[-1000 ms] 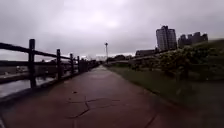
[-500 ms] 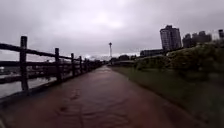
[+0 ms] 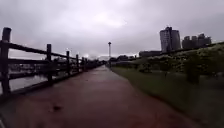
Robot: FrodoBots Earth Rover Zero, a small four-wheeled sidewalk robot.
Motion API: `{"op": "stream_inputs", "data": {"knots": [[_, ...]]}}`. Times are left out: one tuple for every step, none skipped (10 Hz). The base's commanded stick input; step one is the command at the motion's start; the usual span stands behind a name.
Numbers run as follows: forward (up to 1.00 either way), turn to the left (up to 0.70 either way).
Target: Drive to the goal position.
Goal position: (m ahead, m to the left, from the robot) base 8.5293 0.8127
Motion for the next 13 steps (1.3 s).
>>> {"op": "stream_inputs", "data": {"knots": [[1.0,0.0],[1.0,0.0],[1.0,0.0],[1.0,0.0],[1.0,0.0],[1.0,0.0],[1.0,0.0],[1.0,0.0],[1.0,0.17],[1.0,0.4],[1.0,0.4],[1.0,0.34],[1.0,0.2]]}}
